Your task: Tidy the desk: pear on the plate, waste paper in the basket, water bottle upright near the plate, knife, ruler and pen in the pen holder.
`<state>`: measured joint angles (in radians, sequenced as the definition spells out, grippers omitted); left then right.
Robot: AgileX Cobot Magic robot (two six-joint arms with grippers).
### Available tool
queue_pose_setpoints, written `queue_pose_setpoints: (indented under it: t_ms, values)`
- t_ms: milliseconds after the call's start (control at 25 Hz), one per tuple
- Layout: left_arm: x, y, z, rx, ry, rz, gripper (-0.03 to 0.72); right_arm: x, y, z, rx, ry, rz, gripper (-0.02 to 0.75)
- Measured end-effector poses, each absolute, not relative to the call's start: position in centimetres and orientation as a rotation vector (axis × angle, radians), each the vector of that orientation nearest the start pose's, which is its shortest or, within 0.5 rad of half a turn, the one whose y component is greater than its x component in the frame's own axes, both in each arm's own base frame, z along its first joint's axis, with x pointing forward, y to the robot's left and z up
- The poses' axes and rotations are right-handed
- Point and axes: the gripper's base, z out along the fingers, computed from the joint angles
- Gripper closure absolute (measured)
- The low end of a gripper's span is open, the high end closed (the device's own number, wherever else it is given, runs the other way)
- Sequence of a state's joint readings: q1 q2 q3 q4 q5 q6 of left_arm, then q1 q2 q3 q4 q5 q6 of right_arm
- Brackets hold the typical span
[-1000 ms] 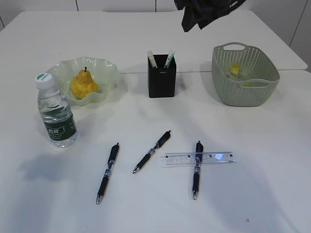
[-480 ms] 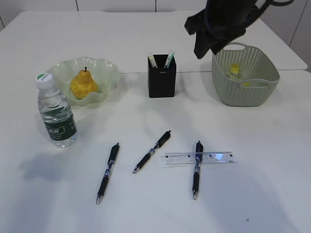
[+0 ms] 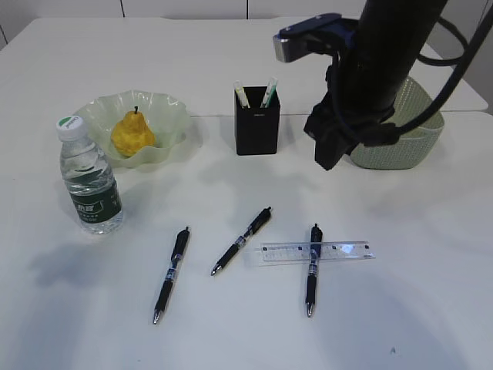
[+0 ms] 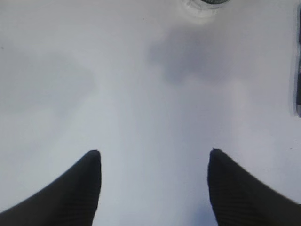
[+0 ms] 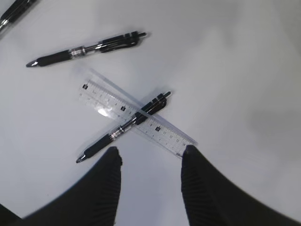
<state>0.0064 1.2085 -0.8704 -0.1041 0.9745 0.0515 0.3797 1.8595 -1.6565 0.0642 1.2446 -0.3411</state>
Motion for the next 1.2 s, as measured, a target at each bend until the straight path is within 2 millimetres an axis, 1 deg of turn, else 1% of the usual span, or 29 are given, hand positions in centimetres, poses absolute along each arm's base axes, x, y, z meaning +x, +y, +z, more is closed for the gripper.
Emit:
queue_pose_setpoints:
  t_ms: [120, 200, 360, 480, 560, 680, 840, 1040, 1200]
  values:
    - [21.5, -0.6, 27.5, 0.002, 2.791, -0.12, 0.187, 35.0, 15.6, 27.4, -1.207, 2.718, 0.087, 0.418]
    - [21.5, -0.6, 27.5, 0.002, 2.791, -0.12, 0.187, 34.8, 15.7, 26.9, -1.301, 2.683, 0.084, 0.418]
    - [21.7, -0.6, 27.5, 0.001, 2.772, -0.118, 0.187, 35.4, 16.0, 26.1, -1.467, 2.567, 0.062, 0.418]
    - [21.7, -0.6, 27.5, 0.0, 2.765, -0.118, 0.187, 35.7, 16.6, 25.3, -1.651, 2.439, 0.072, 0.418]
    - [21.8, -0.6, 27.5, 0.0, 2.761, -0.117, 0.188, 35.8, 17.1, 24.6, -1.812, 2.329, 0.077, 0.418]
    - [21.9, -0.6, 27.6, -0.001, 2.75, -0.116, 0.188, 36.0, 17.8, 23.4, -1.974, 2.208, 0.079, 0.418]
    - [21.9, -0.6, 27.6, -0.001, 2.745, -0.116, 0.188, 36.5, 18.3, 21.8, -2.029, 2.164, 0.094, 0.407]
    - [22.0, -0.6, 27.6, -0.001, 2.741, -0.115, 0.188, 37.0, 18.8, 20.0, -2.046, 2.165, 0.105, 0.337]
    - [22.1, -0.6, 27.7, -0.002, 2.726, -0.114, 0.194, 37.1, 19.0, 19.5, -2.063, 2.15, 0.126, 0.327]
